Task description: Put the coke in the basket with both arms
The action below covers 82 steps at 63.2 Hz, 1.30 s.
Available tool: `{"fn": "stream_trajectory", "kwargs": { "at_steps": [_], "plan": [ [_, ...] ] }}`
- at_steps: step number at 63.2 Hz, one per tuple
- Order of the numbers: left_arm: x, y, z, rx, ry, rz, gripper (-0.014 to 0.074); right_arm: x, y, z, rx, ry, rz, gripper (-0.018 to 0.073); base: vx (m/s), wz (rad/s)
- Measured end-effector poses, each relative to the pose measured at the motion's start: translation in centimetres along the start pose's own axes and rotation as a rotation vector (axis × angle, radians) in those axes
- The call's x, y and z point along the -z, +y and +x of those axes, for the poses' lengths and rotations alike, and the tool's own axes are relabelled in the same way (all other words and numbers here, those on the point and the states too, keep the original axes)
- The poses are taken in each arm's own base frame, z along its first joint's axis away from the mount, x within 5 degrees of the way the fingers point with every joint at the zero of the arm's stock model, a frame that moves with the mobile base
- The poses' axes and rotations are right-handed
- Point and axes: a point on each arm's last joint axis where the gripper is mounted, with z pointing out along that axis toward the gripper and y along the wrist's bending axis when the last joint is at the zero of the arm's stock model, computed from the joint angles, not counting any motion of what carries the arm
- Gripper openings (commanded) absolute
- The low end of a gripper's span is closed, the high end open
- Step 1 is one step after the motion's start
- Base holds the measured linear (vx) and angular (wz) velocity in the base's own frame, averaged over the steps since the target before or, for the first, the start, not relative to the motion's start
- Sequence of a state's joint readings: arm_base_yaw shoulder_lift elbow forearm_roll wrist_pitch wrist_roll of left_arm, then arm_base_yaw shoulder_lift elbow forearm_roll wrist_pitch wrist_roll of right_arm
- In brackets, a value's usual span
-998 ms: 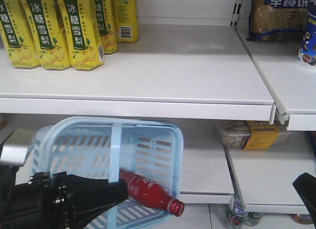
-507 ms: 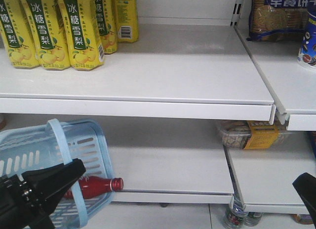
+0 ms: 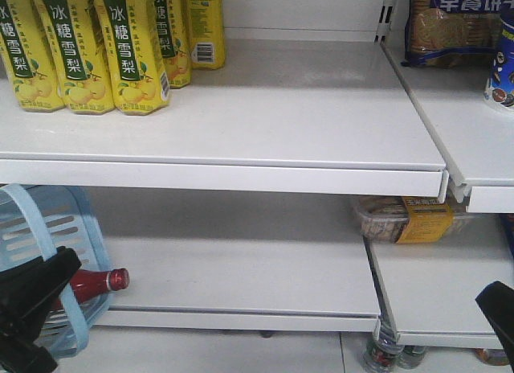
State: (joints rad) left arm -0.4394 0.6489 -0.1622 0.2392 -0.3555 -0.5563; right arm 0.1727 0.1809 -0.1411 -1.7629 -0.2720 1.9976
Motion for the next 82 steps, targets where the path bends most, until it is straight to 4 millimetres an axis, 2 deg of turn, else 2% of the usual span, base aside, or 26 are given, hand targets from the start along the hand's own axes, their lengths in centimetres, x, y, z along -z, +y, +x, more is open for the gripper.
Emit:
{"fn": "stream_trajectory", "kwargs": {
  "at_steps": [31,47,62,82],
  "plan": [
    [3.7,1.5,4.0,0.035,-0.044,-0.032,-0.0005,0.0,0.0,0.0,0.000,0.000,0.000,-0.0005,0.00,0.00],
    [4.8,1.8,3.7,0.041,-0.106,-0.061,-0.0005,0.0,0.0,0.0,0.000,0.000,0.000,-0.0005,0.00,0.00],
    [5.6,2.0,4.6,-0.036,-0.032,-0.088,-0.0005,0.0,0.0,0.0,-0.001,0.000,0.000,-0.0005,0.00,0.00],
    [6.6,2.9,5.1,0.055,-0.042,-0.228,-0.0005,0.0,0.0,0.0,-0.001,0.000,0.000,-0.0005,0.00,0.00]
  ]
}}
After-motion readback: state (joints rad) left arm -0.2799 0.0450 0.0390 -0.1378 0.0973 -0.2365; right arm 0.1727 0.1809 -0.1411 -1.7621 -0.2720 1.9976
